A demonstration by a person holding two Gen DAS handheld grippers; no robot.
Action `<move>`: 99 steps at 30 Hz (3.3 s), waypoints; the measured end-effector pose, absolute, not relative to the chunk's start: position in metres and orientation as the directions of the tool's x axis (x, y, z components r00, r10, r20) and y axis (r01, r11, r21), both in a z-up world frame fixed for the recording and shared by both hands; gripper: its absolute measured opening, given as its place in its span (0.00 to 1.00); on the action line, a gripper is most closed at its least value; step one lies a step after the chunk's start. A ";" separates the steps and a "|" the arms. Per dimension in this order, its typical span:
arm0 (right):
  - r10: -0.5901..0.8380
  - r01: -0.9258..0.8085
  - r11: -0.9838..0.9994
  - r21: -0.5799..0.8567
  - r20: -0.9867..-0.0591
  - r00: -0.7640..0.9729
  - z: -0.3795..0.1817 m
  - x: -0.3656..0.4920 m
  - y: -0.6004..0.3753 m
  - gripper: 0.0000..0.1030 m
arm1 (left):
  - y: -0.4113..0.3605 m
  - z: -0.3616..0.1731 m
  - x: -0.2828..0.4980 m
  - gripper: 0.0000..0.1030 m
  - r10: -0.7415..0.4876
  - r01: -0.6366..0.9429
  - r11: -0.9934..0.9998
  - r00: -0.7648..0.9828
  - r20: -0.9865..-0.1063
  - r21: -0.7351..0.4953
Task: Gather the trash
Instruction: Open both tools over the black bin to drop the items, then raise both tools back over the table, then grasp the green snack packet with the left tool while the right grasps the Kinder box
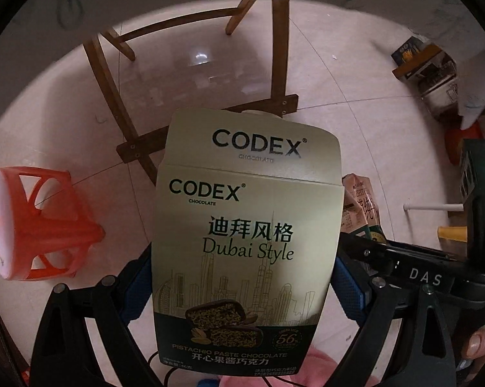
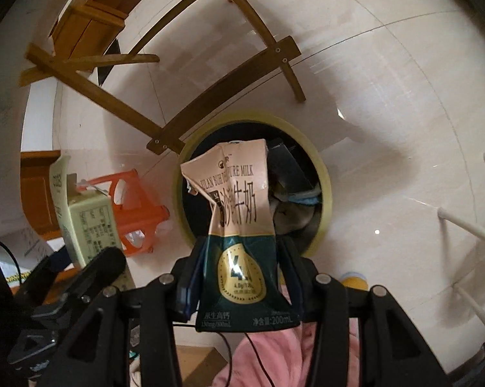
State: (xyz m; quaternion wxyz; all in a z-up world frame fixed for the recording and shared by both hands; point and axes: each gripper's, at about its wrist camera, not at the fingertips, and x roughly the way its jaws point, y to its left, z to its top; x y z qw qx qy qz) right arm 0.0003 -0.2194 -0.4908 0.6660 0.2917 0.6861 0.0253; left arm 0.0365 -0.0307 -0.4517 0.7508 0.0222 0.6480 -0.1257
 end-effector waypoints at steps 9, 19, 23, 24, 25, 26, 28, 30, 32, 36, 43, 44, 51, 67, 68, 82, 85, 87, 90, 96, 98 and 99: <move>0.447 0.382 0.809 0.447 -0.890 0.093 -0.505 0.009 -0.220 0.53 | -0.039 -0.466 0.051 0.99 -0.122 0.202 0.975 0.154 -0.980 -0.090; 0.417 0.370 0.827 0.424 -0.903 0.104 -0.499 0.001 -0.227 0.54 | -0.040 -0.458 0.048 0.99 -0.104 0.201 0.977 0.167 -0.980 -0.070; 0.406 0.368 0.831 0.417 -0.907 0.111 -0.487 -0.003 -0.228 0.54 | -0.038 -0.437 0.043 0.99 -0.113 0.188 0.979 0.173 -0.978 -0.080; 0.405 0.366 0.832 0.417 -0.907 0.113 -0.482 -0.004 -0.228 0.54 | -0.037 -0.430 0.041 0.99 -0.116 0.187 0.979 0.176 -0.978 -0.083; 0.405 0.363 0.833 0.418 -0.907 0.116 -0.476 -0.004 -0.228 0.54 | -0.037 -0.421 0.039 0.99 -0.120 0.185 0.979 0.178 -0.977 -0.087; 0.403 0.358 0.835 0.417 -0.908 0.119 -0.469 -0.006 -0.227 0.54 | -0.037 -0.412 0.038 0.99 -0.121 0.184 0.979 0.183 -0.976 -0.087; 0.400 0.347 0.840 0.417 -0.908 0.124 -0.453 -0.006 -0.226 0.54 | -0.037 -0.392 0.034 0.99 -0.123 0.181 0.980 0.194 -0.973 -0.088; 0.396 0.330 0.847 0.418 -0.908 0.134 -0.432 -0.007 -0.225 0.54 | -0.036 -0.367 0.030 0.99 -0.127 0.173 0.981 0.207 -0.970 -0.091; 0.392 0.311 0.853 0.418 -0.908 0.146 -0.408 -0.007 -0.223 0.54 | -0.034 -0.346 0.026 0.99 -0.132 0.163 0.982 0.220 -0.967 -0.097; 0.391 0.278 0.861 0.426 -0.904 0.173 -0.359 -0.007 -0.222 0.54 | -0.029 -0.284 0.017 0.99 -0.146 0.133 0.984 0.257 -0.955 -0.115; 0.407 0.198 0.868 0.456 -0.880 0.244 -0.256 -0.013 -0.222 0.54 | -0.023 -0.175 0.000 0.99 -0.152 0.121 0.986 0.353 -0.923 -0.116; 0.410 0.182 0.869 0.459 -0.876 0.253 -0.242 -0.015 -0.222 0.54 | -0.022 -0.160 -0.003 0.99 -0.151 0.123 0.986 0.369 -0.917 -0.112; 0.437 0.076 0.873 0.482 -0.843 0.314 -0.150 -0.020 -0.228 0.54 | -0.016 -0.067 -0.017 0.99 -0.107 0.118 0.991 0.477 -0.872 -0.057; 0.432 0.007 0.873 0.488 -0.778 0.456 -0.059 0.022 -0.247 0.54 | 0.015 -0.028 0.041 0.99 -0.011 0.081 0.996 0.468 -0.884 0.030; 0.425 0.011 0.875 0.484 -0.778 0.464 -0.057 0.027 -0.247 0.54 | 0.018 -0.031 0.048 0.99 -0.010 0.087 0.996 0.463 -0.886 0.034; 0.289 0.316 0.827 0.466 -0.833 0.472 -0.088 0.111 -0.218 0.54 | 0.078 -0.093 0.204 0.99 -0.102 0.313 0.950 0.282 -0.954 -0.009; 0.269 0.384 0.798 0.465 -0.845 0.462 -0.097 0.125 -0.207 0.54 | 0.077 -0.114 0.230 0.99 -0.117 0.390 0.921 0.220 -0.969 -0.022; 0.258 0.435 0.769 0.469 -0.849 0.461 -0.104 0.134 -0.199 0.54 | 0.075 -0.124 0.243 0.99 -0.122 0.427 0.904 0.189 -0.974 -0.031; 0.241 0.487 0.741 0.462 -0.860 0.450 -0.113 0.141 -0.188 0.54 | 0.074 -0.139 0.261 0.99 -0.128 0.471 0.881 0.149 -0.981 -0.044; 0.224 0.536 0.720 0.441 -0.878 0.422 -0.125 0.155 -0.171 0.54 | 0.071 -0.159 0.279 0.98 -0.111 0.503 0.863 0.117 -0.987 -0.038; 0.219 0.543 0.719 0.434 -0.883 0.416 -0.127 0.160 -0.165 0.54 | 0.071 -0.166 0.282 0.96 -0.105 0.515 0.856 0.098 -0.990 -0.039; 0.217 0.544 0.720 0.431 -0.884 0.413 -0.128 0.162 -0.163 0.54 | 0.071 -0.170 0.283 0.94 -0.105 0.518 0.854 0.087 -0.991 -0.045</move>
